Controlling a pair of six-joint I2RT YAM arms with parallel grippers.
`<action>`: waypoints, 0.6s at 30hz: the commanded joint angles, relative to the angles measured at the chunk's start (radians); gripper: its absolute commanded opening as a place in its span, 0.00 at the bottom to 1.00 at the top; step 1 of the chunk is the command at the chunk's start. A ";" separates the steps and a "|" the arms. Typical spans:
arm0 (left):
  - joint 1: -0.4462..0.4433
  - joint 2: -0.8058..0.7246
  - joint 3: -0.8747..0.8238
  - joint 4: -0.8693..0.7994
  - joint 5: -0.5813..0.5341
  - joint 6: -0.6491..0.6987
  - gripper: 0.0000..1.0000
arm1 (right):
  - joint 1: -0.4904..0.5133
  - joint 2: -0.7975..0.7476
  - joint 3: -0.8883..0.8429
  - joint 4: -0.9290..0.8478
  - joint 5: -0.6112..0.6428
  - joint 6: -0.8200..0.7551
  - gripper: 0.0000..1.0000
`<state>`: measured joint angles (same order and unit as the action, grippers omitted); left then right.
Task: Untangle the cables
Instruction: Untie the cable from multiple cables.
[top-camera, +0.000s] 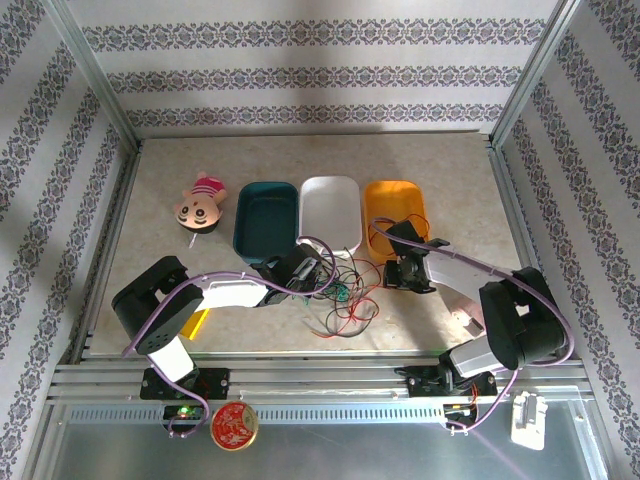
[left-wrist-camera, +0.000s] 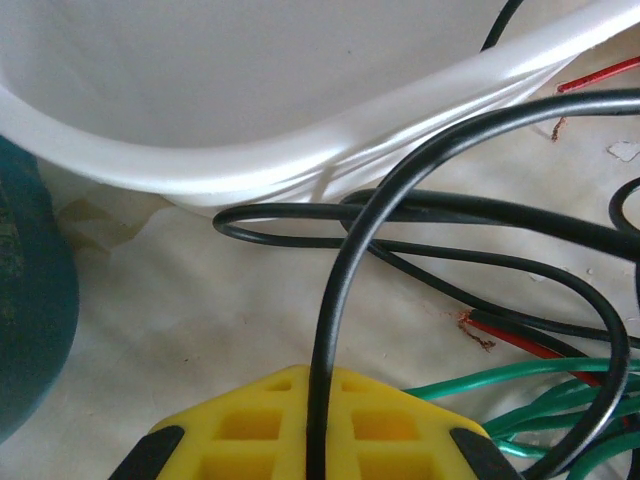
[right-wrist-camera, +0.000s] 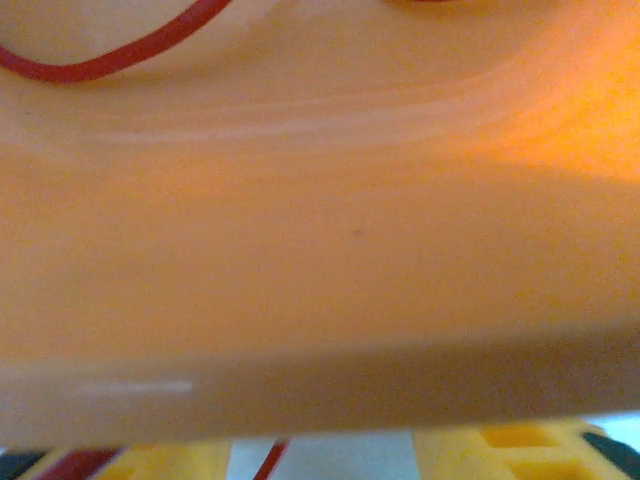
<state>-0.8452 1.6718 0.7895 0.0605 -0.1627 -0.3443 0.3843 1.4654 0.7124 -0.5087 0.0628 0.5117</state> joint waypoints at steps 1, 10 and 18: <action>-0.018 -0.016 0.012 -0.021 -0.029 0.007 0.00 | 0.011 0.016 0.025 -0.045 0.056 0.026 0.36; -0.019 -0.032 0.003 -0.022 -0.044 0.004 0.00 | 0.005 -0.094 -0.016 -0.047 0.119 0.054 0.00; -0.020 -0.024 -0.006 -0.024 -0.057 0.001 0.00 | -0.087 -0.411 -0.019 -0.079 0.261 0.127 0.00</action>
<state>-0.8455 1.6688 0.7895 0.0605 -0.1898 -0.3447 0.3195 1.1427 0.6834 -0.5549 0.2230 0.5983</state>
